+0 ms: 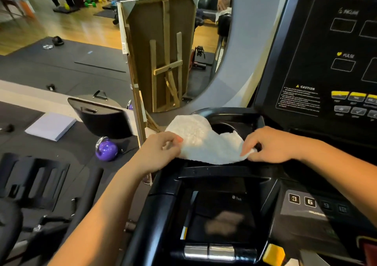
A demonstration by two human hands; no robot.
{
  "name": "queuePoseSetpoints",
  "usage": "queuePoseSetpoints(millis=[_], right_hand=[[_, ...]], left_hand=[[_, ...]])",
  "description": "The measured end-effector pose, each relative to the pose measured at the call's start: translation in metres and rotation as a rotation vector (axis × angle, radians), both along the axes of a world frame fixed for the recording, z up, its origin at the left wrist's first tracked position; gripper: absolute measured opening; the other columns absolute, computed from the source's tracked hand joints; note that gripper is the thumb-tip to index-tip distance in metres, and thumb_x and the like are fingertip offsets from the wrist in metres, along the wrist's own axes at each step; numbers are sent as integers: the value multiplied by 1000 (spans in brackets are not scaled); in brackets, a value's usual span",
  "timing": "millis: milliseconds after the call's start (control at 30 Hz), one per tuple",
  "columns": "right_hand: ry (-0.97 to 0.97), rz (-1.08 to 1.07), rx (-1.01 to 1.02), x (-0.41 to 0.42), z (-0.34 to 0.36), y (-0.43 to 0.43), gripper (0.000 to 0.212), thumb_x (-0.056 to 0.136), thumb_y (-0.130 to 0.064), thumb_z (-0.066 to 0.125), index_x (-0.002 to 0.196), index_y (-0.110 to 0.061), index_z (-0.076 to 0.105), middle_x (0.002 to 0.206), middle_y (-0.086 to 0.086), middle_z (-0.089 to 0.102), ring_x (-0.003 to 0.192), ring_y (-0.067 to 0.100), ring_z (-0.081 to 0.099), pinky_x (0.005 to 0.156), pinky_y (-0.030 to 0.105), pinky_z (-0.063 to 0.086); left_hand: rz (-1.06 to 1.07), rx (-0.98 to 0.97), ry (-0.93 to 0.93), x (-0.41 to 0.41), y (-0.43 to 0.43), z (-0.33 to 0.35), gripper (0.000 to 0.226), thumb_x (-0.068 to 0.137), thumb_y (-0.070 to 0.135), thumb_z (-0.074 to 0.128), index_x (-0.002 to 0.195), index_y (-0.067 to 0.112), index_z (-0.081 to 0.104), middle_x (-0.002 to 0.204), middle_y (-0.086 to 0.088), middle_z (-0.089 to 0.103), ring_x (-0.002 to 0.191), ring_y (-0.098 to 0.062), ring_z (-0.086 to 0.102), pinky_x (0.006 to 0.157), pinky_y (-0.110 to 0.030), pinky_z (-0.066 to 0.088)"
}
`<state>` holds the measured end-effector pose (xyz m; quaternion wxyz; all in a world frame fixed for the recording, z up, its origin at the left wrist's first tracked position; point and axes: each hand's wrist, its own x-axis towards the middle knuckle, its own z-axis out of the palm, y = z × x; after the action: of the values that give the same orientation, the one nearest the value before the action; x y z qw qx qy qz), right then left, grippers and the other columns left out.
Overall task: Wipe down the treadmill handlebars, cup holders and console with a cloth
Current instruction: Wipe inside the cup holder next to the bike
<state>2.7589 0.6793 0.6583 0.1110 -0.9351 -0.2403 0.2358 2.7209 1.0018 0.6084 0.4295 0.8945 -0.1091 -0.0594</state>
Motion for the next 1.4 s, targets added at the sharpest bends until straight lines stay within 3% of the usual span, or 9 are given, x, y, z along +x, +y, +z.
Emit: queuePoseSetpoints(millis=[100, 233, 467, 633, 833, 1033, 1200, 1333, 1400], right_hand=[[127, -12, -95, 5, 8, 12, 45, 80, -62, 55, 81, -22, 75, 82, 0, 71, 78, 20, 65, 81, 39, 53], [32, 7, -158, 9, 2, 21, 26, 75, -45, 76, 94, -32, 66, 81, -10, 66, 78, 14, 61, 76, 39, 52], [-157, 121, -351, 20, -11, 36, 123, 60, -52, 79, 152, -38, -2, 128, -3, 50, 120, 20, 39, 90, 40, 47], [-198, 182, -380, 18, -15, 36, 75, 65, -53, 75, 131, -33, 46, 110, -6, 54, 106, 16, 46, 91, 38, 43], [220, 20, -2, 19, 2, 29, 29, 78, -52, 73, 84, -24, 72, 85, 0, 68, 77, 16, 61, 78, 40, 51], [227, -8, -134, 14, 6, 34, 27, 83, -46, 70, 79, -20, 68, 69, -4, 61, 66, 11, 55, 67, 31, 44], [113, 62, -330, 8, 2, 44, 23, 81, -33, 71, 89, -13, 62, 85, 3, 63, 72, 19, 56, 64, 29, 43], [121, 77, -362, 10, 1, 57, 28, 81, -19, 69, 63, -14, 48, 64, 5, 57, 55, 18, 59, 58, 29, 44], [246, 18, -356, 14, 5, 60, 20, 85, -19, 67, 70, -12, 58, 79, 11, 68, 61, 22, 70, 61, 28, 51]], left_hand=[[96, -5, -42, 19, -10, 2, 16, 88, 39, 68, 96, 25, 66, 106, 7, 64, 101, -13, 58, 97, -41, 48], [-43, 237, 46, 29, -31, -9, 85, 76, 52, 76, 145, 36, 30, 156, 8, 24, 144, -24, 23, 116, -52, 26], [-104, 455, 37, 36, -49, -13, 121, 69, 57, 80, 153, 36, -4, 164, 7, -13, 149, -31, -14, 116, -63, -1], [-156, 513, -86, 32, -48, -15, 118, 72, 60, 76, 154, 35, -5, 164, 9, -12, 149, -28, -17, 114, -60, -9], [-240, 591, -110, 38, -55, -12, 118, 72, 63, 74, 153, 35, -7, 164, 8, -11, 149, -27, -19, 116, -64, -6], [-270, 557, -131, 40, -61, -12, 114, 73, 62, 73, 154, 34, -3, 163, 9, -10, 149, -24, -19, 117, -62, -5], [-140, -56, 169, 34, -32, -15, 82, 85, 61, 63, 151, 38, 21, 161, 17, 11, 149, -22, 12, 120, -48, 20], [-76, 83, 16, 25, -28, -30, 71, 96, 53, 49, 155, 32, 15, 164, 14, -1, 149, -9, -7, 120, -43, 2], [-94, 85, 10, 26, -28, -32, 72, 94, 53, 53, 155, 35, 18, 164, 14, -1, 149, -10, -9, 118, -43, 1]])
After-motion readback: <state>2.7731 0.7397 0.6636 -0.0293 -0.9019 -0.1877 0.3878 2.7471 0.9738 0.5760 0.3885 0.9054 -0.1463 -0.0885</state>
